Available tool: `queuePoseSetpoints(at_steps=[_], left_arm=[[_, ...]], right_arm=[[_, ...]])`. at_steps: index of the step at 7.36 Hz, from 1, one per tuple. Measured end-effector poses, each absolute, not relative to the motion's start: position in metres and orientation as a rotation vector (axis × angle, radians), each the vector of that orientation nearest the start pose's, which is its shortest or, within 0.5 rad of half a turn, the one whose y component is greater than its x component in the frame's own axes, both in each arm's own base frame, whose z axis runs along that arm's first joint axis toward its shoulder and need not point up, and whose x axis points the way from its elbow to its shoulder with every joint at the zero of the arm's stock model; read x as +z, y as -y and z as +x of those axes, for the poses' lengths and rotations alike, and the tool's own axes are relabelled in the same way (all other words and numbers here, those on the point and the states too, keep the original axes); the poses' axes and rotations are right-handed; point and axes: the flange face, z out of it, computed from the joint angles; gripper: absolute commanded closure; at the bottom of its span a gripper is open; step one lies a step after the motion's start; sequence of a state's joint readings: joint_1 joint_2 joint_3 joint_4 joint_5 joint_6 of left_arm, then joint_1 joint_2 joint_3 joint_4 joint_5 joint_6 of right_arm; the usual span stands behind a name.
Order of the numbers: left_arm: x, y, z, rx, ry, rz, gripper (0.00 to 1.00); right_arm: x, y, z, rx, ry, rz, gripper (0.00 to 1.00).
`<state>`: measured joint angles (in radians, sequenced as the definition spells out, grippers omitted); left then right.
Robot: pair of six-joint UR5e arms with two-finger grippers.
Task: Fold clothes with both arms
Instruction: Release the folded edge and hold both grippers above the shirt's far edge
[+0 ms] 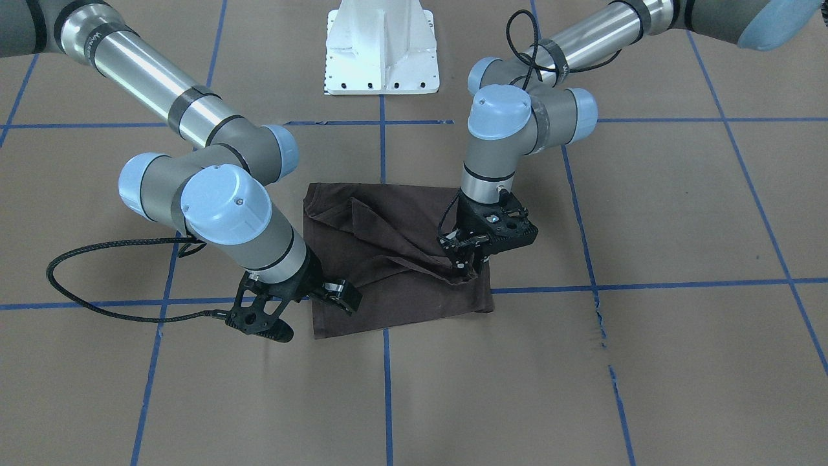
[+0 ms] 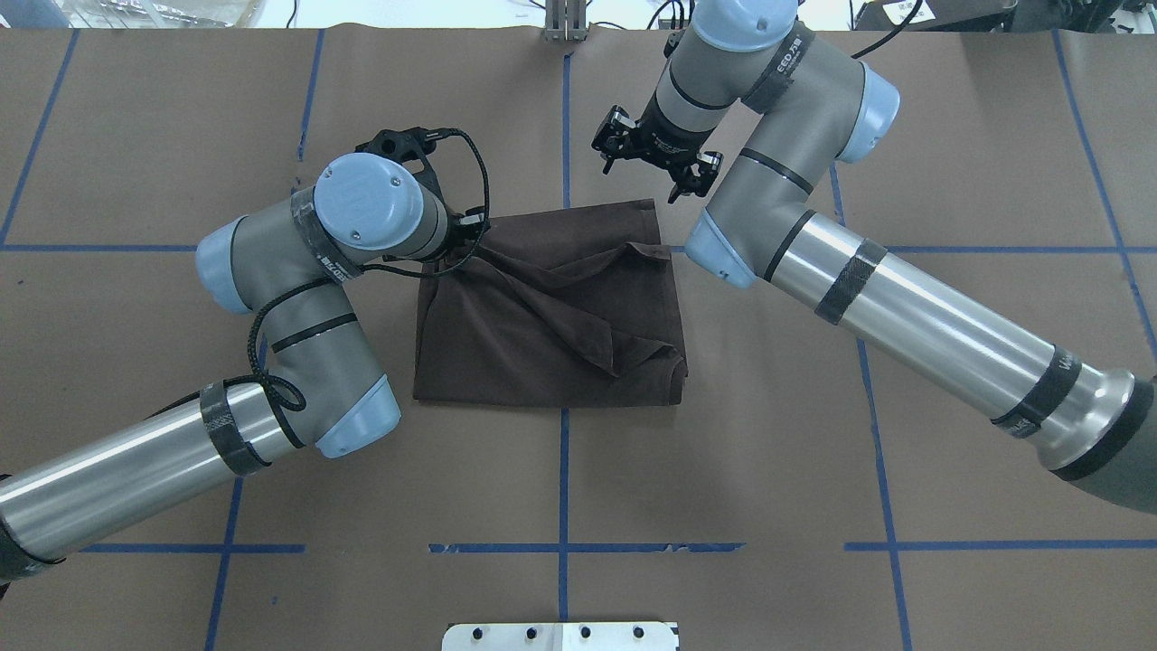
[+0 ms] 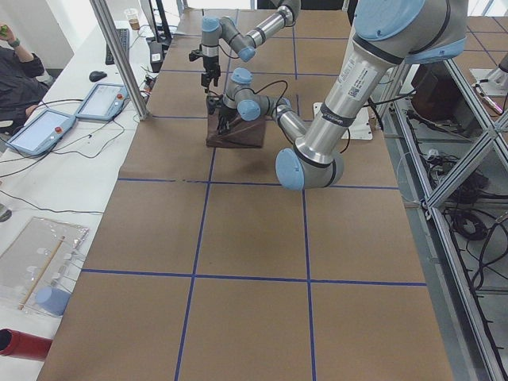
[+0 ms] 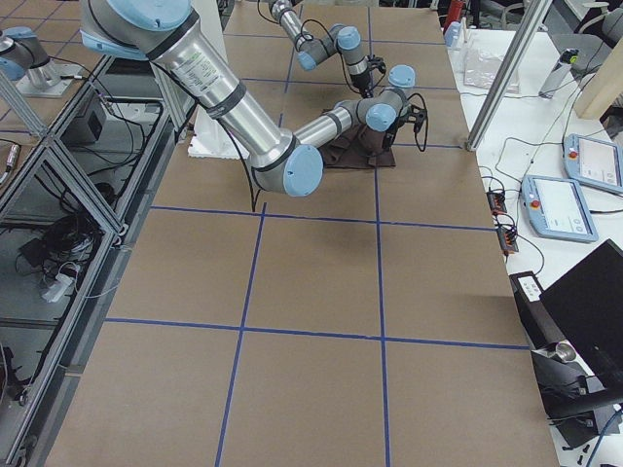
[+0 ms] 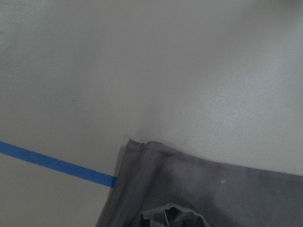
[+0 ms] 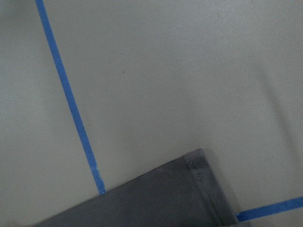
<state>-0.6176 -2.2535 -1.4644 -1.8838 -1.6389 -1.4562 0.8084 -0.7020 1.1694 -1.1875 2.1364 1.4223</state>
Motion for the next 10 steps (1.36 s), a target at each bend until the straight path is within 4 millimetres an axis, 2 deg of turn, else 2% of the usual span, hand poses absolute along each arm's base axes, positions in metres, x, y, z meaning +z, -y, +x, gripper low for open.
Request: queuePoseSetpoints(at_steps=[2, 4, 7, 8, 10], left_arm=[[0.267, 0.535, 0.535, -0.439, -0.845, 0.262, 0.64], [0.27, 0.536, 0.539, -0.438, -0.835, 0.258, 1.0], [0.27, 0.539, 0.539, -0.395, -0.818, 0.275, 1.0], [0.27, 0.547, 0.531, -0.388, -0.809, 0.288, 1.0], [0.274, 0.581, 0.495, -0.381, -0.78, 0.335, 1.0]], right_arm=[[0.241, 0.636, -0.497, 0.366, 0.982, -0.091, 0.0], [0.244, 0.636, -0.497, 0.366, 0.98, -0.093, 0.0], [0.249, 0.635, -0.496, 0.367, 0.978, -0.095, 0.0], [0.249, 0.635, -0.496, 0.366, 0.978, -0.095, 0.0], [0.249, 0.635, -0.496, 0.366, 0.979, -0.095, 0.0]])
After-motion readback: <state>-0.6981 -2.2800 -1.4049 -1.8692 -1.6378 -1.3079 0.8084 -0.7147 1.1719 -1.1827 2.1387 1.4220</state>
